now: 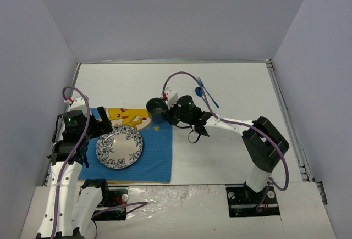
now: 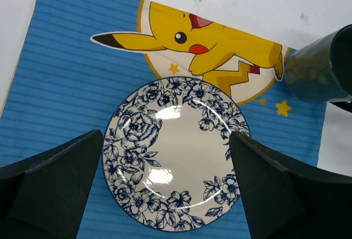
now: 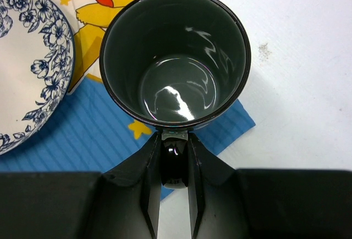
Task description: Set the dinner table for one person
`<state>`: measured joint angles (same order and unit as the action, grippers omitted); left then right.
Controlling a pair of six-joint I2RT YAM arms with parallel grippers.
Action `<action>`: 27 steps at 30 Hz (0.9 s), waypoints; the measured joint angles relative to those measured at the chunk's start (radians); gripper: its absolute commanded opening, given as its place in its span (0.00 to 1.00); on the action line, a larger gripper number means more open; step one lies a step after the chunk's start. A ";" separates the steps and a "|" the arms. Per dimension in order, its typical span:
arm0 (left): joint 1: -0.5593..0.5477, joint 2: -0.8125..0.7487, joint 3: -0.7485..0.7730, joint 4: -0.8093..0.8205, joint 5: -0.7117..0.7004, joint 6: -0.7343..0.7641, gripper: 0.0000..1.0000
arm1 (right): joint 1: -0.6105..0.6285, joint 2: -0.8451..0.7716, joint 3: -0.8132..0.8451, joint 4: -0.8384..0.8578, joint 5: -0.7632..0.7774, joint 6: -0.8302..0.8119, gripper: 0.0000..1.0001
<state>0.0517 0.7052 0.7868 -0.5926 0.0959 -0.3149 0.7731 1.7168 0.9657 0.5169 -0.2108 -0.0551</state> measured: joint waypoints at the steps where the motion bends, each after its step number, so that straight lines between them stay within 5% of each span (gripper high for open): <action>1: 0.000 0.000 0.000 0.000 0.000 0.000 0.97 | 0.001 0.005 -0.006 0.007 -0.001 0.000 0.00; 14: 0.000 0.000 0.000 0.000 0.000 0.000 0.97 | 0.007 0.043 -0.072 0.081 -0.001 -0.005 0.05; 22: 0.000 0.000 0.000 0.000 0.000 0.000 0.97 | 0.007 0.031 -0.119 0.101 -0.005 -0.030 0.71; 27: 0.000 0.000 0.000 0.000 0.000 0.000 0.97 | -0.007 -0.063 -0.127 0.006 -0.008 -0.048 0.89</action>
<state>0.0513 0.7048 0.7868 -0.5922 0.0959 -0.3149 0.7662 1.6543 0.8387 0.5225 -0.2184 -0.1033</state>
